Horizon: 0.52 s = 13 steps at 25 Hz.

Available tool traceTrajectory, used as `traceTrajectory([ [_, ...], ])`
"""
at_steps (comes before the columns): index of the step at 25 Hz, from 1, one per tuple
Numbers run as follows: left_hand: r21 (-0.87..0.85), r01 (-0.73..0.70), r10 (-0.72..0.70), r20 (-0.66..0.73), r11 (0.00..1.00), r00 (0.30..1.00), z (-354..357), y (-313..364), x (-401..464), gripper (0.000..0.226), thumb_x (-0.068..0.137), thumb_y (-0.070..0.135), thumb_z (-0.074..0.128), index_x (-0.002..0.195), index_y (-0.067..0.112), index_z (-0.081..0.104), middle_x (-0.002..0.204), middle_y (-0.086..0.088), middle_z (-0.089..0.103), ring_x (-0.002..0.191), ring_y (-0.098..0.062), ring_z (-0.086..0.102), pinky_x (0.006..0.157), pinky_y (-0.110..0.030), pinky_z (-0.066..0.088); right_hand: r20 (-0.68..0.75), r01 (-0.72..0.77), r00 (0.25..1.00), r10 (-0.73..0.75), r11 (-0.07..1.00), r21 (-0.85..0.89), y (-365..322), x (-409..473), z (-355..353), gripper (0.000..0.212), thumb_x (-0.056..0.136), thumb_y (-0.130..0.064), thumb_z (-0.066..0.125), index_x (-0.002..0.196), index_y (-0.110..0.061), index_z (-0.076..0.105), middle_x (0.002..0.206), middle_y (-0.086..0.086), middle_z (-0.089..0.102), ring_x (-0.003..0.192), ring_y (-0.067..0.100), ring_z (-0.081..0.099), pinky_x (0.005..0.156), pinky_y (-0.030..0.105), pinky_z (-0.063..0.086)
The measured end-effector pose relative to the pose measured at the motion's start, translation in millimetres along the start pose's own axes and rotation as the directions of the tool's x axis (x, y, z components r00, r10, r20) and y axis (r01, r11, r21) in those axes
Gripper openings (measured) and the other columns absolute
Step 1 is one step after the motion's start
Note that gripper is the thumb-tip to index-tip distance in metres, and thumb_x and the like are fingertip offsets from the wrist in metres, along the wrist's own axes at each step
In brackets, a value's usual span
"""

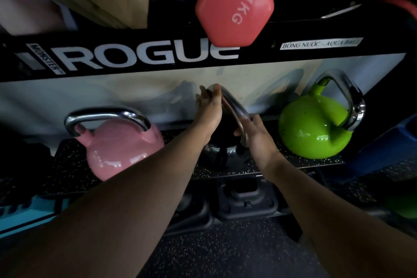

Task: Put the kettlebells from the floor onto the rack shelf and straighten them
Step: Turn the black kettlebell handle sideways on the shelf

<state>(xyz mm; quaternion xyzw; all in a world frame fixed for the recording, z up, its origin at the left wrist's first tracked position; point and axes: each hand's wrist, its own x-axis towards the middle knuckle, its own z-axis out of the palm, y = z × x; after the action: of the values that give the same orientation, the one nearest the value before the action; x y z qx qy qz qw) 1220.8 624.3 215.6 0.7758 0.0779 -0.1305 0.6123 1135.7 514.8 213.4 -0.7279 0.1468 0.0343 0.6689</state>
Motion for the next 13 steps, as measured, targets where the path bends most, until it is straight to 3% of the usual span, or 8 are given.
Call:
traceTrajectory([
  [2, -0.061, -0.048, 0.047, -0.017, 0.997, 0.999, 5, -8, -6, 0.065, 0.099, 0.06, 0.029, 0.155, 0.031, 0.014, 0.159, -0.004, 0.031, 0.143, -0.025, 0.033, 0.111, -0.035, 0.025, 0.01, 0.017, 1.0, -0.018, 0.998, 0.059, -5, 2, 1, 0.031, 0.103, -0.038, 0.03, 0.122, -0.033, 0.053, 0.097, 0.004, 0.061, 0.086, 0.017, 0.056, 0.074, 0.033, 0.04],
  [4, -0.074, -0.086, 0.085, -0.024, 0.993, 0.996, 7, -8, -9, 0.059, 0.102, 0.052, 0.029, 0.155, 0.033, 0.013, 0.156, -0.005, 0.037, 0.14, -0.025, 0.038, 0.104, -0.03, 0.029, 0.01, 0.056, 0.998, -0.057, 0.997, 0.058, -5, 0, 10, 0.038, 0.104, -0.036, 0.025, 0.133, -0.035, 0.048, 0.112, 0.002, 0.058, 0.087, 0.011, 0.057, 0.073, 0.032, 0.041],
  [7, -0.059, -0.12, 0.121, 0.013, 0.991, 0.993, -1, -4, 4, 0.056, 0.103, 0.05, 0.025, 0.156, 0.034, 0.01, 0.161, -0.004, 0.029, 0.143, -0.026, 0.035, 0.117, -0.04, 0.029, 0.067, 0.049, 0.996, -0.053, 0.997, 0.057, 3, -8, 29, 0.042, 0.099, -0.047, 0.029, 0.14, -0.045, 0.039, 0.127, -0.005, 0.06, 0.102, 0.014, 0.062, 0.089, 0.036, 0.047],
  [10, -0.07, -0.095, 0.098, 0.036, 0.993, 0.995, -9, -4, 11, 0.057, 0.101, 0.056, 0.024, 0.154, 0.038, 0.016, 0.159, -0.005, 0.033, 0.141, -0.028, 0.039, 0.116, -0.048, 0.033, 0.074, 0.029, 0.997, -0.038, 0.993, 0.114, 3, -5, 34, 0.044, 0.097, -0.05, 0.033, 0.141, -0.049, 0.038, 0.127, -0.004, 0.062, 0.111, 0.018, 0.062, 0.103, 0.047, 0.044],
  [12, -0.065, -0.081, 0.083, 0.043, 0.995, 0.996, -6, -10, 10, 0.058, 0.099, 0.061, 0.023, 0.153, 0.039, 0.021, 0.154, -0.013, 0.041, 0.137, -0.037, 0.043, 0.113, -0.055, 0.034, 0.067, 0.041, 0.996, -0.054, 0.984, 0.171, 3, 1, 35, 0.045, 0.102, -0.044, 0.028, 0.147, -0.046, 0.031, 0.132, -0.009, 0.059, 0.117, 0.007, 0.057, 0.107, 0.039, 0.04],
  [13, -0.062, -0.075, 0.077, 0.036, 0.995, 0.996, -4, -11, 9, 0.058, 0.098, 0.063, 0.023, 0.151, 0.04, 0.023, 0.151, -0.016, 0.045, 0.135, -0.041, 0.045, 0.112, -0.059, 0.034, 0.059, 0.056, 0.996, -0.066, 0.985, 0.165, 3, 3, 36, 0.045, 0.103, -0.042, 0.026, 0.148, -0.044, 0.029, 0.126, -0.013, 0.06, 0.109, -0.001, 0.059, 0.102, 0.033, 0.041],
])
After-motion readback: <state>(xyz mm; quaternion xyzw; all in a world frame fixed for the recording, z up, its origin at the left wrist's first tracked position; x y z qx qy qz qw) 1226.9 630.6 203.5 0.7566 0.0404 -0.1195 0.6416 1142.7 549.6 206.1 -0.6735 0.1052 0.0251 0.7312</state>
